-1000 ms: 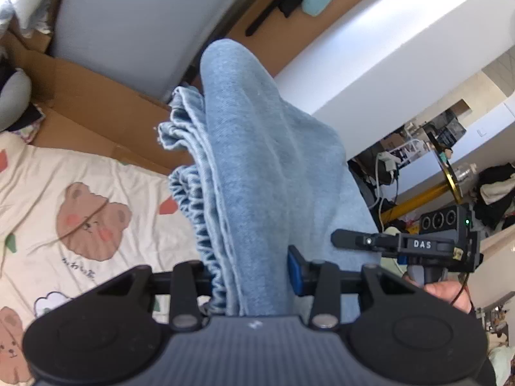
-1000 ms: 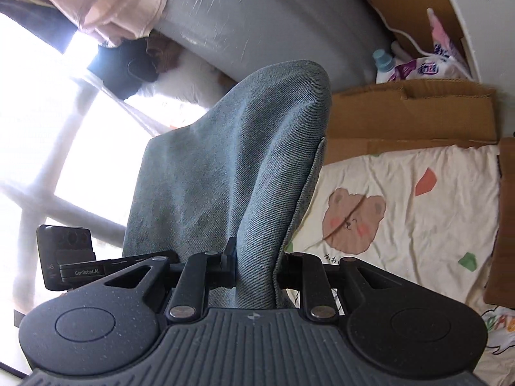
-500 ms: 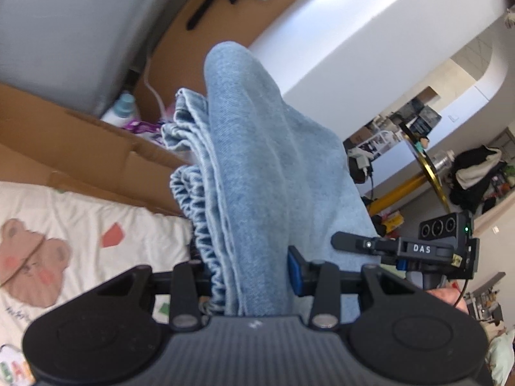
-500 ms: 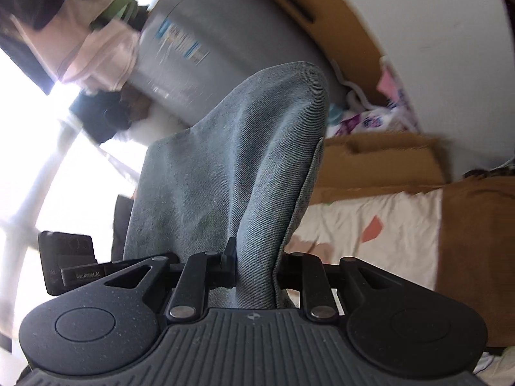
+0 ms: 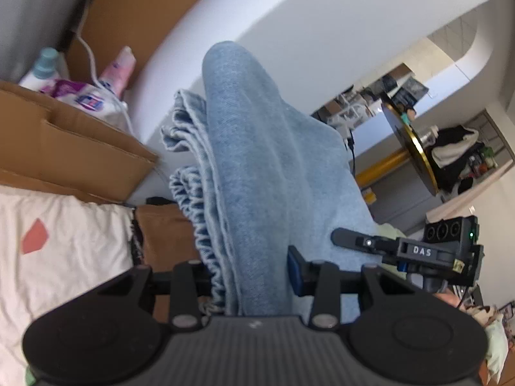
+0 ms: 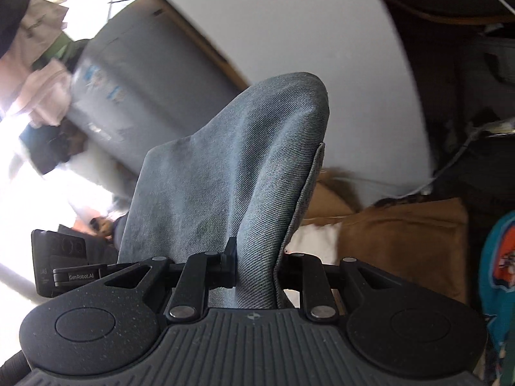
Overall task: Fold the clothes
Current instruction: 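Carry the held folded stack away from the bed with both grippers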
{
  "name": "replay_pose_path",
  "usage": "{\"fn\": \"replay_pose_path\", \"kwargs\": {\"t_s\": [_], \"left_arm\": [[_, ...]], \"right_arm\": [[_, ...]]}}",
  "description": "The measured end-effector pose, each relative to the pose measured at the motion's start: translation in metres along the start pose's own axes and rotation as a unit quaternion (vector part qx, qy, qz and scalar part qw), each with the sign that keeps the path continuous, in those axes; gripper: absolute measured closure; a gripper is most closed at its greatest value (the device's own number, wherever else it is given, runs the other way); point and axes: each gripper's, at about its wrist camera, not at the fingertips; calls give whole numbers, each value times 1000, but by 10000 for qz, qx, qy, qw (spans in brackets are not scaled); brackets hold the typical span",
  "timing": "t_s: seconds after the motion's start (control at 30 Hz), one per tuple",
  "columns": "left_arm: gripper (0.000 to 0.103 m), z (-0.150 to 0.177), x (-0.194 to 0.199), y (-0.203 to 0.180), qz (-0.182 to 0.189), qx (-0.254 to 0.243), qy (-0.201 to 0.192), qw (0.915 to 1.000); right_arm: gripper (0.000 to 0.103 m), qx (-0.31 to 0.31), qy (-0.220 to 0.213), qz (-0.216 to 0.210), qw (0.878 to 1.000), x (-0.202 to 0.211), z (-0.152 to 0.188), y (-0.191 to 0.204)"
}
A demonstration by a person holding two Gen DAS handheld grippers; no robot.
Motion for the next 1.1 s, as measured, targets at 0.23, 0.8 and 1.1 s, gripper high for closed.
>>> {"fn": "replay_pose_path", "kwargs": {"t_s": [0.23,0.8,1.1], "left_arm": [[61,-5,-53,13,275,-68,108,9995],[61,27,-144,49,264,-61,47,9996],[61,40,-174,69,309,126,7,9994]], "right_arm": [[83,-70,-112,318,9994,-7,1,-44],[83,109,47,1157,9932,-65,18,-125],[83,198,-65,1400,9899,-85,29,-151]]}}
Point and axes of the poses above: each gripper's, at about its wrist camera, not at the fingertips, and x roughly against the way its jaws point, y to its left, z to its underside, and after that the axes turned 9 degrees about y, right-handed
